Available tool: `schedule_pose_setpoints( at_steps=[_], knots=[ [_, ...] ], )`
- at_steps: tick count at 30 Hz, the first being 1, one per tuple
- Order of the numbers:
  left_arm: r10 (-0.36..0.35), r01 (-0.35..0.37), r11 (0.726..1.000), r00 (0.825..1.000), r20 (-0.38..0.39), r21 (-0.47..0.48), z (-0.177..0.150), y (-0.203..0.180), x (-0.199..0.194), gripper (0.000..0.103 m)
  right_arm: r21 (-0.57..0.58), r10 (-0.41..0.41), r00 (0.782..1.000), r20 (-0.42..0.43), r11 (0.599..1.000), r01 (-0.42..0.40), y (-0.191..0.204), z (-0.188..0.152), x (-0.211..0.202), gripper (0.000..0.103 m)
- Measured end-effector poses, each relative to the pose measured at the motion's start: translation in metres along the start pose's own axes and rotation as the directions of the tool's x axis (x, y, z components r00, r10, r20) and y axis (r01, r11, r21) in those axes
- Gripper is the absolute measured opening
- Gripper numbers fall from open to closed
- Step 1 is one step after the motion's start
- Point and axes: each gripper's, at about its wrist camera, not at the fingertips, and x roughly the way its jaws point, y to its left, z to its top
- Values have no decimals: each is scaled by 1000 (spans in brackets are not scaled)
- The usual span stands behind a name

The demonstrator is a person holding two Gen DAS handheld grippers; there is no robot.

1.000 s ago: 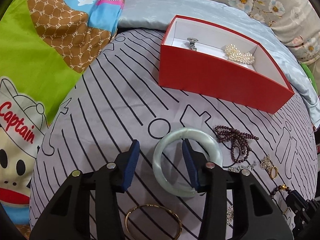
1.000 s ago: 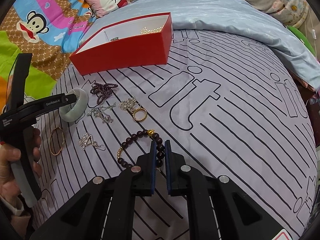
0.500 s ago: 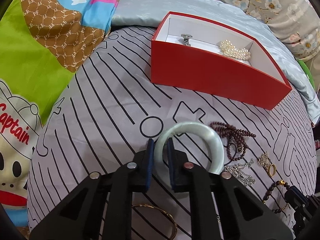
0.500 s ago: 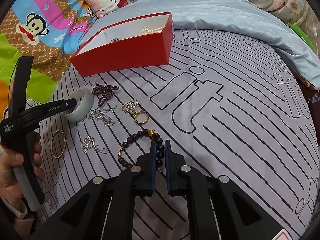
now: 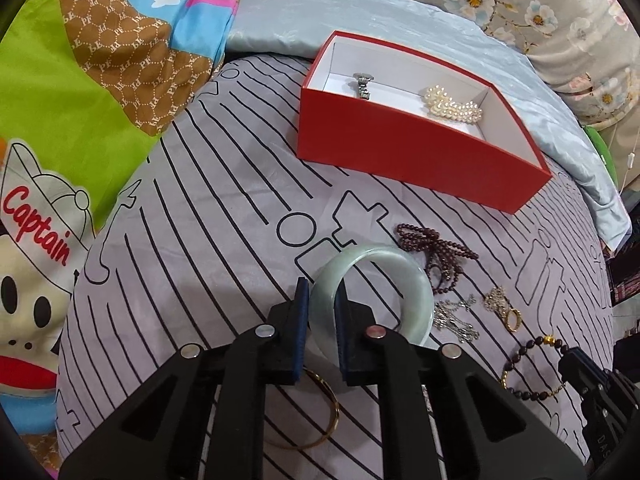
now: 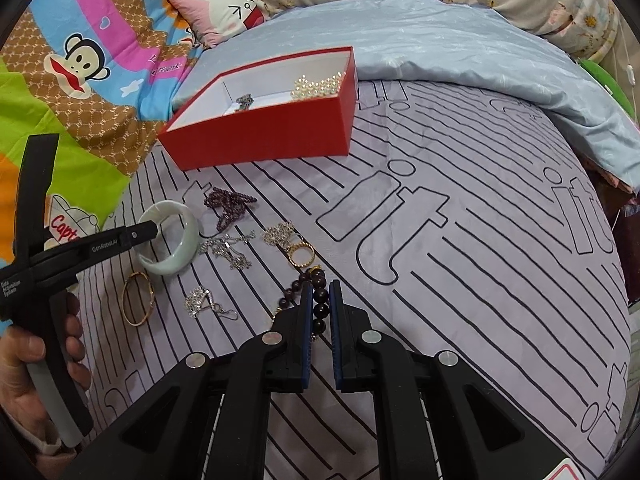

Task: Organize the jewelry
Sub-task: 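Grasp the jade bangle rim with the left gripper while the right gripper grasps the beaded bracelet, then lower bangle and bracelet into the red box and open both grippers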

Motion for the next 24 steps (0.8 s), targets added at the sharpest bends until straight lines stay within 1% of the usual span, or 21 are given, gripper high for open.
schedule_pose_setpoints(
  at_steps=[6, 12, 15, 19, 22, 24],
  knots=[
    [-10, 8, 999, 999, 44, 32, 1, -10, -23, 12, -21, 18, 999, 43, 1000, -17, 7, 11, -18, 7],
    [-47, 42, 998, 994, 98, 50, 14, -18, -53, 12, -46, 46, 994, 103, 998, -41, 15, 32, -40, 7],
    [-65, 56, 996, 989, 131, 68, 25, -25, -67, 12, -57, 71, 989, 132, 996, -64, 19, 50, -50, 7],
    [-92, 78, 993, 982, 166, 85, 48, -34, -79, 12, -96, 77, 979, 188, 994, -60, 27, 83, -59, 7],
    [-85, 65, 993, 975, 207, 102, 70, -42, -83, 12, -125, 78, 972, 224, 991, -51, 34, 112, -61, 7],
    [-81, 60, 993, 972, 219, 102, 84, -45, -81, 12, -140, 80, 967, 241, 989, -47, 39, 131, -59, 7]
  ],
)
